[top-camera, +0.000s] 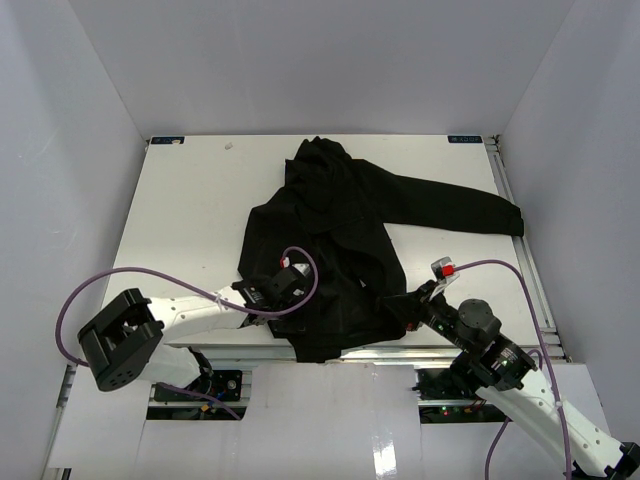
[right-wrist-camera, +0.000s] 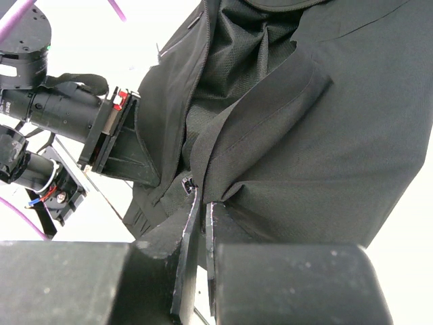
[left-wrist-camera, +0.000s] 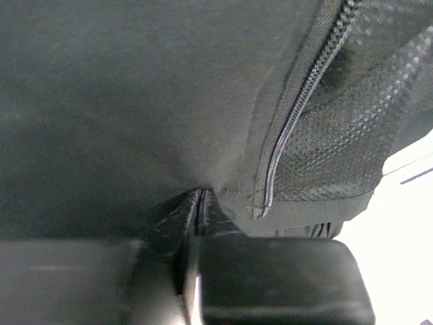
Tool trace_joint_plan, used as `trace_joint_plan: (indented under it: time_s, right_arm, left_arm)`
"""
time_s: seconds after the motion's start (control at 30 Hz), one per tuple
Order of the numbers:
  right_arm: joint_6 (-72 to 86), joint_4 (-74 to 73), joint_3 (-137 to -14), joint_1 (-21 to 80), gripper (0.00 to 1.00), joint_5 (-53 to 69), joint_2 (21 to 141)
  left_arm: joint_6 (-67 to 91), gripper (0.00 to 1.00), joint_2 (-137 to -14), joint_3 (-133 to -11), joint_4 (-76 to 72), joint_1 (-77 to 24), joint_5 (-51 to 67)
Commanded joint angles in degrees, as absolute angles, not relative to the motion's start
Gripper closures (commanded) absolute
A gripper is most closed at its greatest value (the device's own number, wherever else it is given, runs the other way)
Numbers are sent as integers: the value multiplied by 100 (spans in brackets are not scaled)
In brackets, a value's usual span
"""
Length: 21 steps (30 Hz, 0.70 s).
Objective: Zip up the jacket
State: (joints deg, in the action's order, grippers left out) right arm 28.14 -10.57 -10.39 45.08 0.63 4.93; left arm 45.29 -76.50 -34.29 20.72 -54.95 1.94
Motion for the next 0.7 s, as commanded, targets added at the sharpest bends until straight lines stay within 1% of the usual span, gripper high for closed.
trace_joint_plan:
  time_s: [0.0, 0.13, 0.17, 0.23, 0.27, 0.33, 0.4, 0.47, 0.53, 0.6, 0.67]
  right_arm:
    - [2812, -929, -1234, 4535, 92, 112, 446]
    - [2821, -943, -1204, 4538, 92, 103, 436]
    - [2818, -960, -1211, 4537, 92, 97, 433]
    - [2806, -1002, -1234, 4543, 92, 68, 409]
    - [2811, -1020, -1246, 4544, 92, 64, 385]
    - [2834, -1050, -1268, 4542, 92, 70, 321]
    - [2862, -1068, -1279, 4535, 92, 75, 248]
    - [2880, -1090, -1283, 4535, 92, 91, 197]
    - [2877, -1115, -1311, 4541, 92, 85, 185]
    - [2862, -1169, -1335, 4535, 92, 69, 194]
    - [2838, -1243, -1397, 4535, 92, 59, 196]
  left_arm:
    - [4563, 100, -7374, -3152, 2168, -5555, 75]
    - [4576, 100, -6870, -3318, 2491, -5555, -291]
    - [4596, 90, -6713, -3402, 2649, -5555, -358]
    - [4625, 52, -6410, -3539, 2929, -5555, -483]
    - [4627, 44, -6296, -3584, 2983, -5555, -446]
    - [4603, 40, -6172, -3647, 3000, -5557, -276]
    - [4537, 38, -6339, -3773, 3160, -5568, -265]
    - [4544, 37, -6596, -3942, 3487, -5613, -546]
    - [4657, 32, -6819, -3970, 3661, -5667, -863]
    - [4796, 29, -6971, -3899, 3594, -5689, -957]
    - [4850, 28, -7105, -3812, 3283, -5708, -766]
